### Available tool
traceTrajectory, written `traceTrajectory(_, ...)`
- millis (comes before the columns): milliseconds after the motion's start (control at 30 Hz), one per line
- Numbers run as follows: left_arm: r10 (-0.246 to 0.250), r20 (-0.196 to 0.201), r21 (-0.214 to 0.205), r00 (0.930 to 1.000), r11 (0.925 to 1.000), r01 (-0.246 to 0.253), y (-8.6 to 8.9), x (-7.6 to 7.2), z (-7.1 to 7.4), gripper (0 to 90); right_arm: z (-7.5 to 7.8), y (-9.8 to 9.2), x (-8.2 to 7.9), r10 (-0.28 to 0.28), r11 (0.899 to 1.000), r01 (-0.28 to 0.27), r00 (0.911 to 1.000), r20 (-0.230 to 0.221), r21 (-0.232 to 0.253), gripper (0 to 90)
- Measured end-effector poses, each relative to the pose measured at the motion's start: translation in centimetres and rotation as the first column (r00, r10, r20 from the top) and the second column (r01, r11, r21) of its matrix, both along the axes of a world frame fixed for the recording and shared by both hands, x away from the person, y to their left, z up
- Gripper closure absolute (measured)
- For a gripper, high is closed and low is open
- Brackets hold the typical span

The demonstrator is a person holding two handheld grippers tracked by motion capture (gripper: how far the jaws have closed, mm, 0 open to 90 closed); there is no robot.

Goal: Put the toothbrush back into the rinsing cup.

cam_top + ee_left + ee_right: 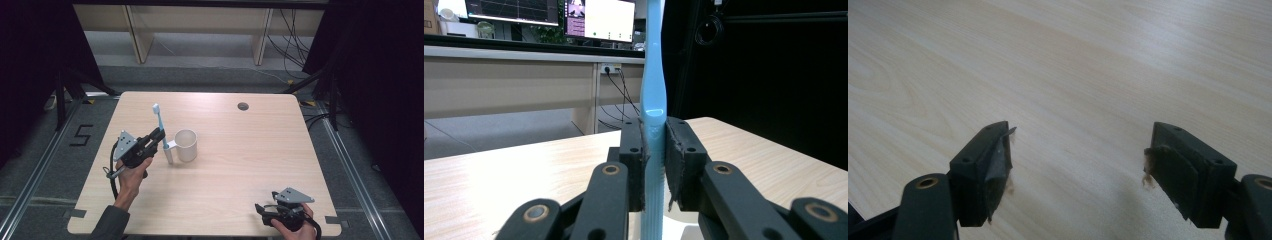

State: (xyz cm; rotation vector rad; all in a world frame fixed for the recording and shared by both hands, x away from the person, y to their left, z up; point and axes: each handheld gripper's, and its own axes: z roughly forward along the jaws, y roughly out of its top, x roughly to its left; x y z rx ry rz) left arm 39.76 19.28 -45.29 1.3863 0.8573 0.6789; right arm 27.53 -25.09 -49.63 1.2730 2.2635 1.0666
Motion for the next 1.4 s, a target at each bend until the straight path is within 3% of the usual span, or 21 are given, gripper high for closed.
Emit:
traceTrajectory(633, -0.010, -0.009, 0.009, 0.9999, 0.9999, 0.011, -0.3, -0.1, -1.5, 78.2, 0.0, -0.1, 0.1, 0.011, 0.999, -0.011, 0.9997, 0.020, -0.035, 26.1)
traceTrajectory(933, -0.016, -0.004, 0.005, 0.9999, 0.9999, 0.016, -0.3, -0.1, -2.0, 78.2, 0.0, 0.0, 0.0, 0.005, 1.000, -0.005, 1.0000, 0.005, -0.020, 26.1)
traceTrajectory(1067, -0.014, -0.020, 0.015, 0.9997, 0.9998, 0.015, -0.3, -0.1, -2.2, 78.1, 0.0, -0.1, 0.1, 0.009, 1.000, -0.008, 0.9999, 0.013, -0.024, 26.1)
traceTrajectory(1100, -0.014, -0.022, 0.007, 0.9997, 0.9999, 0.014, -0.4, -0.1, -2.3, 78.1, 0.1, 0.0, -0.1, -0.008, 1.000, 0.008, 0.9999, -0.007, -0.014, 26.1)
traceTrajectory(1133, -0.014, -0.021, 0.014, 0.9997, 0.9998, 0.014, -0.4, -0.1, -2.4, 78.1, 0.0, 0.0, 0.0, 0.006, 1.000, -0.006, 0.9999, 0.008, -0.022, 26.1)
traceTrajectory(1400, -0.018, -0.029, 0.025, 0.9994, 0.9995, 0.018, -0.5, -0.2, -2.6, 77.7, 0.1, 0.0, 0.0, 0.004, 1.000, -0.004, 1.0000, 0.008, -0.018, 26.1)
